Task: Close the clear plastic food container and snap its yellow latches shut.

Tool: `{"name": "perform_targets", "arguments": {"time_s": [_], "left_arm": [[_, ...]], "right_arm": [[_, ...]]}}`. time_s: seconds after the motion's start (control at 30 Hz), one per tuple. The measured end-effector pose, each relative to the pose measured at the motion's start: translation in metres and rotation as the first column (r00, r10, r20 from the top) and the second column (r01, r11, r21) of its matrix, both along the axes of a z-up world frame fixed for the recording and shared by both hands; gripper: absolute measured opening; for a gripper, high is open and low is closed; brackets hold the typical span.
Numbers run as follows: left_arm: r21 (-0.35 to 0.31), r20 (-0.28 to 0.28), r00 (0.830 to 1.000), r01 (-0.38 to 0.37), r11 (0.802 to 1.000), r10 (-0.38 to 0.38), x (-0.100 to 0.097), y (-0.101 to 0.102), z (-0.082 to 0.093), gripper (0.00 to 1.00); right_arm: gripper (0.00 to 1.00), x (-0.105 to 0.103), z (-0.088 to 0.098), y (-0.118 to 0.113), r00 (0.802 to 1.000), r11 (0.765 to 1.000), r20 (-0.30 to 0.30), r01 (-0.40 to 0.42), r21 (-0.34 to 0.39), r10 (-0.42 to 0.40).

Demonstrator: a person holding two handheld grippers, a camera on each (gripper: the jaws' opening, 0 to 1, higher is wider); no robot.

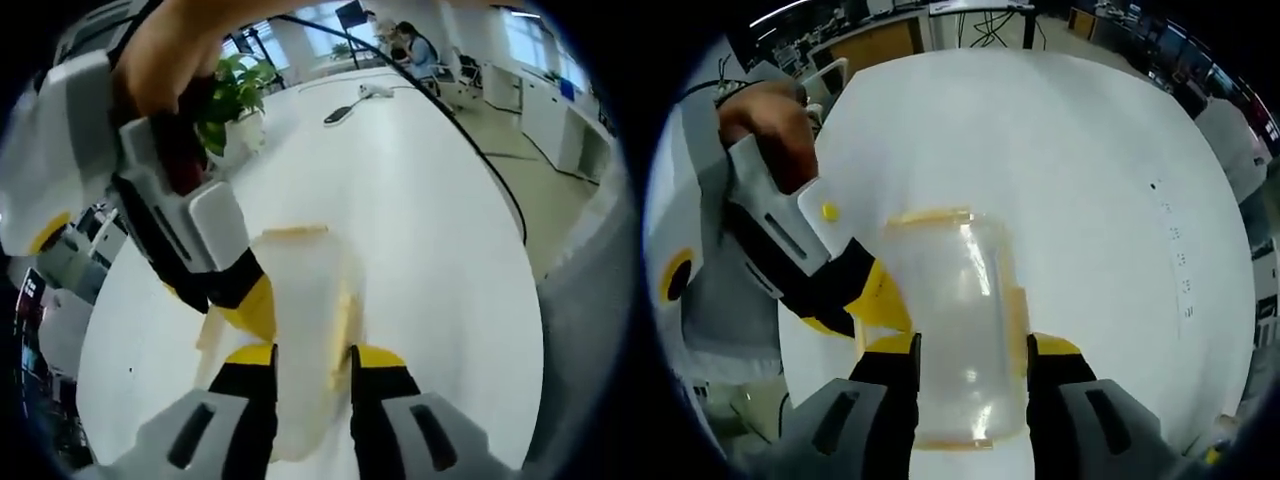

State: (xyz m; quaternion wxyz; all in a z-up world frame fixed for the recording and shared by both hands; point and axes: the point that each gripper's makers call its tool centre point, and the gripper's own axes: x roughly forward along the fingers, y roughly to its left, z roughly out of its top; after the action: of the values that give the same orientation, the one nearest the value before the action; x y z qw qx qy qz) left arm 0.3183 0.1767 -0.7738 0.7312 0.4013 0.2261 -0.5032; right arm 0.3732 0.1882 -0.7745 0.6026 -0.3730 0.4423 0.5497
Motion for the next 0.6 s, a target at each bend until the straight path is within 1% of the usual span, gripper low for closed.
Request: {"name": "perform_targets", "arguments": {"time_s": [0.13,0.27,0.6], "left_arm": [[0.014,0.006,1.000,-0.004,1.000,0.004,0.0001,-0.0006,-0.0003,0.21],[0.023,0.019,1.000,0.002,1.000,-0.003,-0.0002,-0.0008,-0.0008,0.21],[0.039,0.032,0.999,-0.003,0.999,0.001,-0.0008,-0.0014,-0.0016,0.21]], "right_arm": [[0.40,-0.0010,-0.0002,0.0003,1.000,1.000,0.002,-0.002,-0.016,0.002],[0.40,-0.0022,-0.0001,0.0002,1.000,1.000,0.002,-0.002,-0.016,0.002],[0.40,-0.0033,-0.0004,0.0001,1.000,1.000,0.001,-0.004,-0.019,0.004]]}}
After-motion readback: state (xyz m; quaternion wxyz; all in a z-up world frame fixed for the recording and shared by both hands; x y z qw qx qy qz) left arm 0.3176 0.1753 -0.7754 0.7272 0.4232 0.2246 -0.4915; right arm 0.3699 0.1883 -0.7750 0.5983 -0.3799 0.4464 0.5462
